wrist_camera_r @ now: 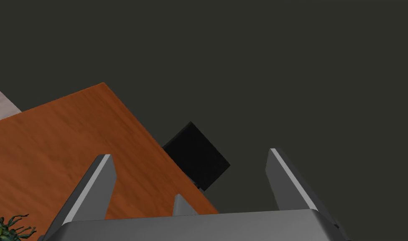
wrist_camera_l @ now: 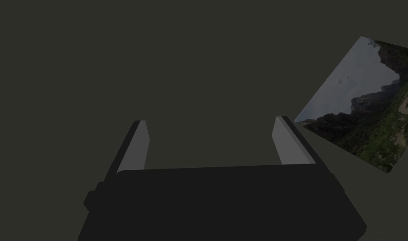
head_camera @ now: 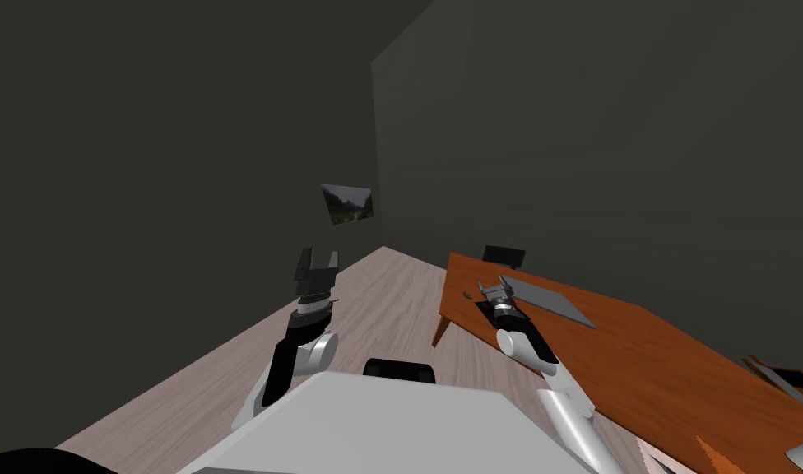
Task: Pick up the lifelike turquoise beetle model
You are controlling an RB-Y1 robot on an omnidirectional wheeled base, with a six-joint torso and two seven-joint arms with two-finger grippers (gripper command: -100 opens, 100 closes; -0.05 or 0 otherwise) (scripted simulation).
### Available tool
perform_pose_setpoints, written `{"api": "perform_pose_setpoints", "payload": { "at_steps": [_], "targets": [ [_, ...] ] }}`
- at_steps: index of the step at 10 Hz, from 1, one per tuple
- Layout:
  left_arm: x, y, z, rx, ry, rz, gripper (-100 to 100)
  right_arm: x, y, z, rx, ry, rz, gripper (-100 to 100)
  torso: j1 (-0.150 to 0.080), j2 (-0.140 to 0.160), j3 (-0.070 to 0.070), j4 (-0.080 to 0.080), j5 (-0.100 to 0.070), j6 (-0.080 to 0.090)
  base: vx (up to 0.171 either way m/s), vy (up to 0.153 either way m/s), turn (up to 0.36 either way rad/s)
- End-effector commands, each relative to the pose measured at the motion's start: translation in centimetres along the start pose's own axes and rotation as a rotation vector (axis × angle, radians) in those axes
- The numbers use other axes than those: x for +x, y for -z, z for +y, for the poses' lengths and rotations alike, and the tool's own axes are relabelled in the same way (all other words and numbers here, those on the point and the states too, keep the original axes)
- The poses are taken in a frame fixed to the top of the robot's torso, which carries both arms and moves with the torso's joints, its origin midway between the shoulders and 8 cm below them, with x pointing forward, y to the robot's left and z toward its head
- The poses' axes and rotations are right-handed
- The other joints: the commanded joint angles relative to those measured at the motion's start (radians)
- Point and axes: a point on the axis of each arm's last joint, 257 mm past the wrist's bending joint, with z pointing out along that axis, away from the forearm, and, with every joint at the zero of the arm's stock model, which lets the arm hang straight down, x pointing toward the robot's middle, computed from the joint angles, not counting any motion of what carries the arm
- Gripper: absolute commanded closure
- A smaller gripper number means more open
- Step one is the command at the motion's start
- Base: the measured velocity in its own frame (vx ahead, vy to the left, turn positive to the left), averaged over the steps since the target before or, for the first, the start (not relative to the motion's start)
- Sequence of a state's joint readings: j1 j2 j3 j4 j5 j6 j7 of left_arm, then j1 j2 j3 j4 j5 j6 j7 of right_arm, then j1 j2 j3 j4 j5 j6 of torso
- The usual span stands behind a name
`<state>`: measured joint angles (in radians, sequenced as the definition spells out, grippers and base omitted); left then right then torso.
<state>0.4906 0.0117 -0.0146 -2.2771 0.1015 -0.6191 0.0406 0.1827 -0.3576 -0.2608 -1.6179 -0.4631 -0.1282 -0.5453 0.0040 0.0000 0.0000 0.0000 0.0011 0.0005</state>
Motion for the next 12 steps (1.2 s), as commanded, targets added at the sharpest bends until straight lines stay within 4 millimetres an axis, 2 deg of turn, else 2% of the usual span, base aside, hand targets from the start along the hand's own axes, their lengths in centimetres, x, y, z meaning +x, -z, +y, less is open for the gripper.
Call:
{"api": "perform_pose_setpoints", "payload": {
  "at_steps": [1,2,3,4,5,7,8,9,10,11,12],
  "targets": [
    [0.0,0.0,0.0,0.000,0.000,0.000,0,-2.4,-0.6,0.4,0.006,-0.073,-0.051,-100,0.000,0.000,0.000,0.000,0.000,0.000,0.013,0.075,0.055],
    [0.0,0.0,0.0,0.000,0.000,0.000,0,-3.3,-0.4,-0.1,0.015,-0.081,-0.069,-100,0.000,0.000,0.000,0.000,0.000,0.000,0.016,0.056,0.033],
    [0.0,0.0,0.0,0.000,0.000,0.000,0,-4.7,-1.1,0.6,0.009,-0.145,-0.101,-100,-0.001,0.000,0.000,0.000,0.000,0.000,0.029,0.067,0.061],
    [0.0,0.0,0.0,0.000,0.000,0.000,0,-5.8,-0.8,-0.1,0.021,-0.150,-0.124,-100,0.000,-0.001,-0.001,0.000,0.000,0.000,0.024,0.053,0.035],
    [0.0,0.0,0.0,0.000,0.000,0.000,0,-7.5,-1.2,0.5,0.015,-0.221,-0.165,-100,-0.001,-0.001,-0.001,0.000,0.000,0.000,0.020,0.054,0.064],
    [0.0,0.0,0.0,0.000,0.000,0.000,0,-8.3,-1.0,0.0,0.022,-0.221,-0.181,-100,-0.002,-0.001,0.000,0.000,0.000,0.000,0.013,0.028,0.013],
    [0.0,0.0,0.0,0.000,0.000,0.000,0,-9.7,-1.5,0.7,0.010,-0.295,-0.214,-100,-0.003,0.000,0.000,0.000,-0.001,0.000,0.016,0.035,0.065],
    [0.0,0.0,0.0,0.000,0.000,0.000,0,-10.8,-1.1,0.0,0.020,-0.295,-0.238,-100,-0.003,0.000,0.000,0.000,-0.001,0.000,0.022,0.031,0.037],
    [0.0,0.0,0.0,0.000,0.000,0.000,0,-12.3,-1.3,0.6,0.007,-0.371,-0.275,-100,-0.003,-0.001,0.000,0.000,-0.001,0.000,0.039,0.038,0.067],
    [0.0,0.0,0.0,0.000,0.000,0.000,0,-13.2,-1.0,0.0,0.014,-0.372,-0.296,-100,-0.002,-0.002,-0.001,0.000,0.000,0.000,0.036,0.032,0.028],
    [0.0,0.0,0.0,0.000,0.000,0.000,0,-14.5,-1.2,0.7,-0.003,-0.449,-0.326,-100,-0.003,-0.002,-0.001,0.000,-0.001,0.000,0.033,0.033,0.067]
  ]
}}
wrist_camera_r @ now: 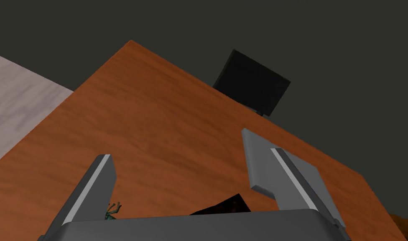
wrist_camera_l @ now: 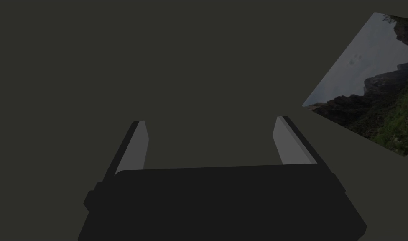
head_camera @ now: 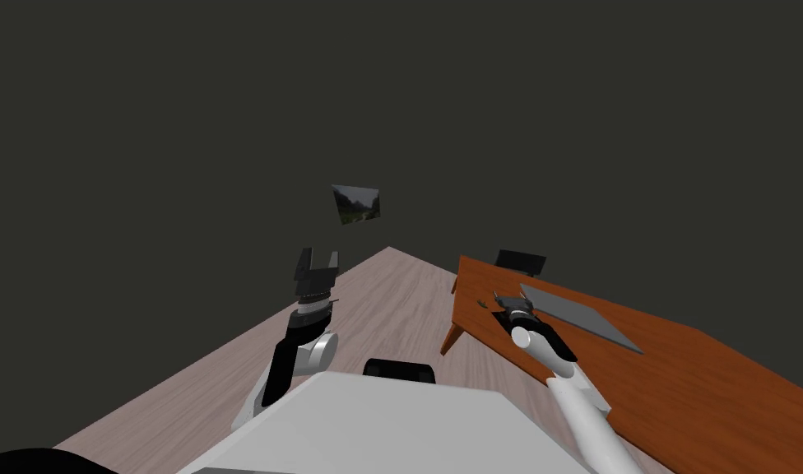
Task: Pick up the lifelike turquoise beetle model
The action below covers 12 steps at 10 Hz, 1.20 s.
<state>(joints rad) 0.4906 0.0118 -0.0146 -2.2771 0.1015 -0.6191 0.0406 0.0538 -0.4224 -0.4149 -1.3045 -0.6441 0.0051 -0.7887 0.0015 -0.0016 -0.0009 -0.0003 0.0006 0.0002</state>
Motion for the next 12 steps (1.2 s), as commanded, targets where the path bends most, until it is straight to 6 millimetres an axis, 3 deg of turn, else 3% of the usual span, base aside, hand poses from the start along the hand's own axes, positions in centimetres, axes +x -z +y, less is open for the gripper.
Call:
{"api": "perform_pose_setpoints", "payload": {
  "at_steps": [1,6,11,12],
  "targets": [
    [0.0,0.0,0.0,0.000,0.000,0.000,0,-2.1,-0.1,0.2,-0.002,-0.044,-0.045,-100,0.000,0.000,0.000,0.000,0.000,0.000,0.030,0.025,0.030],
    [0.0,0.0,0.0,0.000,0.000,0.000,0,-7.1,-0.9,2.4,-0.039,-0.292,-0.173,-100,-0.002,0.000,0.000,0.000,0.000,0.000,0.041,0.011,0.046],
    [0.0,0.0,0.0,0.000,0.000,0.000,0,-13.3,-0.2,2.8,-0.081,-0.543,-0.321,-100,-0.003,-0.002,-0.001,-0.001,-0.001,0.000,0.056,-0.013,0.045],
    [0.0,0.0,0.0,0.000,0.000,0.000,0,-13.5,-0.2,2.9,-0.085,-0.546,-0.324,-100,-0.003,-0.001,-0.001,0.000,-0.001,0.000,0.038,-0.021,0.024]
  ]
}}
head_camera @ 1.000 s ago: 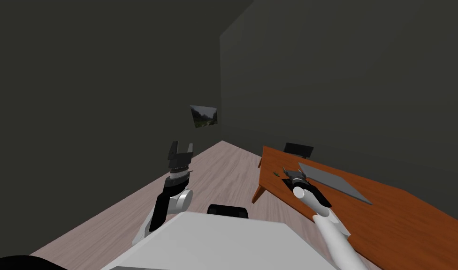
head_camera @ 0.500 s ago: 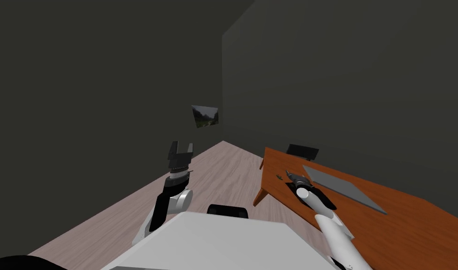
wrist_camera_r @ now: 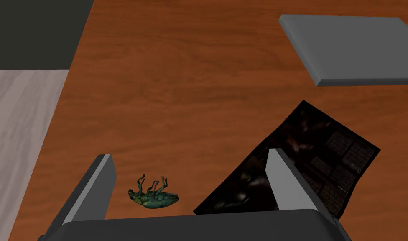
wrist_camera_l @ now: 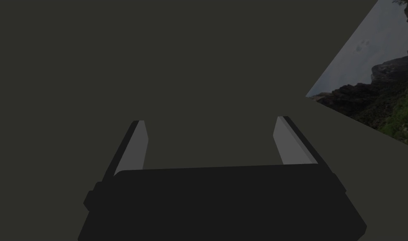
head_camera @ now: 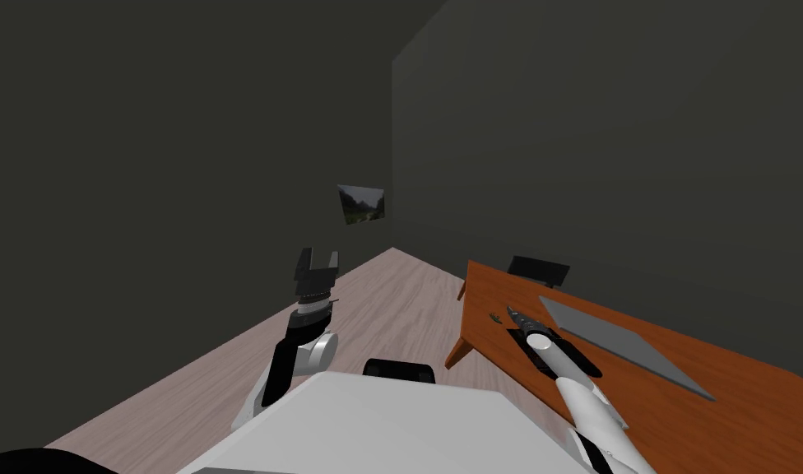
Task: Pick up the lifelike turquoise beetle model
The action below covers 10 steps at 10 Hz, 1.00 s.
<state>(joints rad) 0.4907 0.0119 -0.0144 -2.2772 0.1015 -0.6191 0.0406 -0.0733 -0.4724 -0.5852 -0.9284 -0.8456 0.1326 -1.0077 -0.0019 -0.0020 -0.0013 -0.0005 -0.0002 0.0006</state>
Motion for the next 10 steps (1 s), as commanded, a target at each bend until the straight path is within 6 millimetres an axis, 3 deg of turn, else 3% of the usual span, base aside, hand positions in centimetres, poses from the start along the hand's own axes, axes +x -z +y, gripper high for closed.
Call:
{"api": "perform_pose_setpoints", "payload": {
  "at_steps": [1,5,7,9,10],
  "targets": [
    [0.0,0.0,0.0,0.000,0.000,0.000,0,-1.2,-0.2,0.8,-0.014,-0.096,-0.035,-100,0.000,0.000,0.000,0.000,0.000,0.000,0.038,-0.031,0.044],
    [0.0,0.0,0.0,0.000,0.000,0.000,0,-3.4,-0.5,1.8,-0.034,-0.252,-0.094,-100,-0.001,0.000,0.000,0.000,0.000,0.000,0.040,-0.031,0.028],
    [0.0,0.0,0.0,0.000,0.000,0.000,0,-5.4,-0.4,2.2,-0.048,-0.329,-0.138,-100,-0.001,0.000,0.000,0.000,0.000,0.000,0.041,-0.033,0.030],
    [0.0,0.0,0.0,0.000,0.000,0.000,0,-5.7,-0.4,2.2,-0.050,-0.329,-0.143,-100,-0.001,0.000,0.000,0.000,0.000,0.000,0.025,-0.025,0.008],
    [0.0,0.0,0.0,0.000,0.000,0.000,0,-7.0,-0.3,2.3,-0.059,-0.400,-0.172,-100,0.000,0.002,0.001,0.000,0.000,0.000,0.025,-0.027,0.027]
  ]
}}
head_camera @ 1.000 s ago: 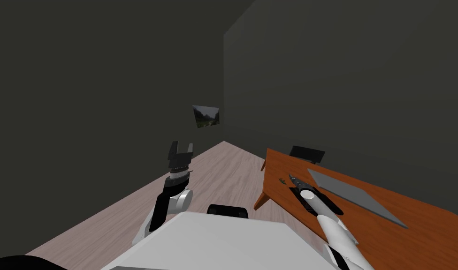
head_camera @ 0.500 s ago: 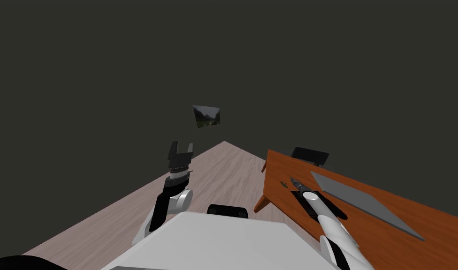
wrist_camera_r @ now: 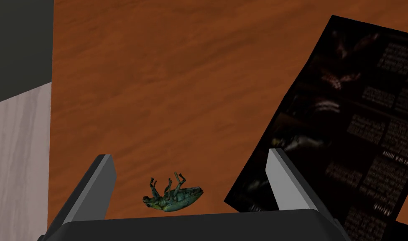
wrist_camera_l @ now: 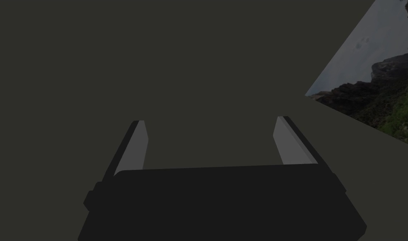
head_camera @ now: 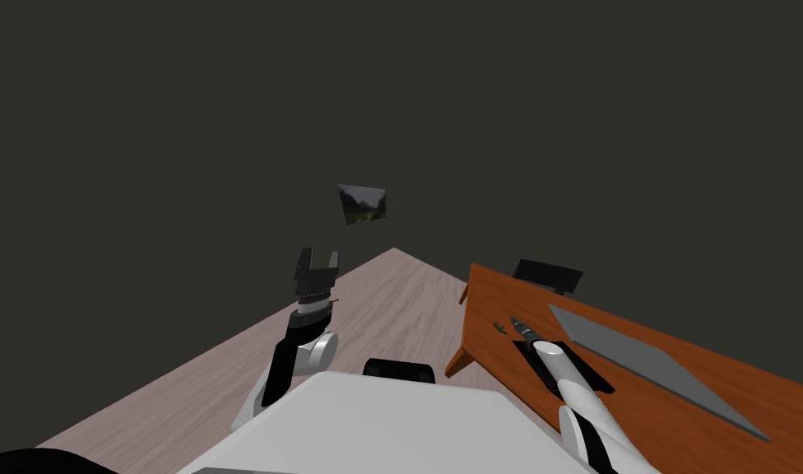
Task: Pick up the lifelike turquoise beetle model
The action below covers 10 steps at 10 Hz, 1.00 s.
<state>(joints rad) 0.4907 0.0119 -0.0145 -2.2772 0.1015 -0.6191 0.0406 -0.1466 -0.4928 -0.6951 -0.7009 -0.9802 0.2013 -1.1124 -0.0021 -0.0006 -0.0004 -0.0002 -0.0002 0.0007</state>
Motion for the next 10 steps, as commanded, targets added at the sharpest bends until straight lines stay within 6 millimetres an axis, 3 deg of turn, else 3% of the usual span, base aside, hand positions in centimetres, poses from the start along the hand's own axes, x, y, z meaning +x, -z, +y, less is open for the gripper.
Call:
{"api": "perform_pose_setpoints", "payload": {
  "at_steps": [1,4,9,10],
  "targets": [
    [0.0,0.0,0.0,0.000,0.000,0.000,0,-1.5,-0.1,0.4,-0.009,-0.100,-0.039,-100,0.000,0.000,0.000,0.000,0.000,0.000,0.052,-0.070,0.051],
    [0.0,0.0,0.0,0.000,0.000,0.000,0,-1.9,-0.1,0.6,-0.013,-0.101,-0.046,-100,0.000,0.000,0.000,0.000,0.000,0.000,0.026,-0.023,0.006],
    [0.0,0.0,0.0,0.000,0.000,0.000,0,-8.7,0.4,1.4,-0.047,-0.347,-0.180,-100,-0.003,-0.003,-0.002,-0.001,-0.001,0.000,0.056,-0.055,0.039],
    [0.0,0.0,0.0,0.000,0.000,0.000,0,-8.7,0.4,1.4,-0.047,-0.347,-0.180,-100,-0.003,-0.002,-0.001,-0.001,-0.001,0.000,0.037,-0.041,0.011]
  ]
}}
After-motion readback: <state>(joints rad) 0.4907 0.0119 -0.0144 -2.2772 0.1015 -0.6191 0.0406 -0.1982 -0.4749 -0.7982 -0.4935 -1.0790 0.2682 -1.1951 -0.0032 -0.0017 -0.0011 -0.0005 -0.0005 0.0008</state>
